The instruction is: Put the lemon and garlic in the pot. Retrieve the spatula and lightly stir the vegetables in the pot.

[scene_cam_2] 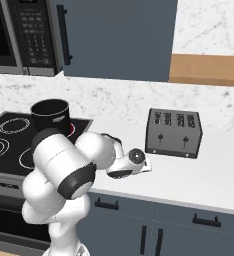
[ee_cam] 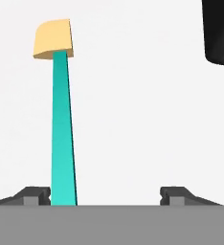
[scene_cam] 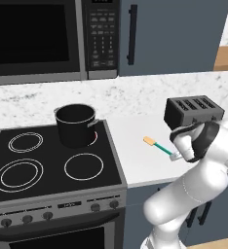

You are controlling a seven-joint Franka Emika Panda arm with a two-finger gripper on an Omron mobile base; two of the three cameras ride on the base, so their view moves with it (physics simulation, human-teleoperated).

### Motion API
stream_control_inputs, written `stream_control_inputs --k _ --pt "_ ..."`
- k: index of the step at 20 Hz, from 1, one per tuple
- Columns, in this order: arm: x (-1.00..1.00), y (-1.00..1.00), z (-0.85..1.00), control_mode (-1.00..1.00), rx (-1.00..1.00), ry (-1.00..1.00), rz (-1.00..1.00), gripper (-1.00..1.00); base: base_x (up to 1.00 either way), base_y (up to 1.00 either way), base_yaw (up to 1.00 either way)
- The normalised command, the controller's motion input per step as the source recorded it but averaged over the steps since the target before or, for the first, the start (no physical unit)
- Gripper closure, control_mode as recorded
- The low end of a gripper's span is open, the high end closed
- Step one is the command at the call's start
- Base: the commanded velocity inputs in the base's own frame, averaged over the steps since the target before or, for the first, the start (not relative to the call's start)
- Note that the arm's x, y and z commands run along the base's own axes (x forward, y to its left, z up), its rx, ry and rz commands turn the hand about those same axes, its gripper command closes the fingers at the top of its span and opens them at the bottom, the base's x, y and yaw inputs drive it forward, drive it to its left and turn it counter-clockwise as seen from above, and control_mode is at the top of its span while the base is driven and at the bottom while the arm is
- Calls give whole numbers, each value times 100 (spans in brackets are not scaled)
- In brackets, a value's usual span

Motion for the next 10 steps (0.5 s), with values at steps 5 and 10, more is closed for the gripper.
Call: stream_control_inputs --k 5,10 --pt "-1 0 -39 -100 -2 0 0 100 0 0 0" --pt "-34 0 -12 -100 -1 -5 0 100 0 0 0"
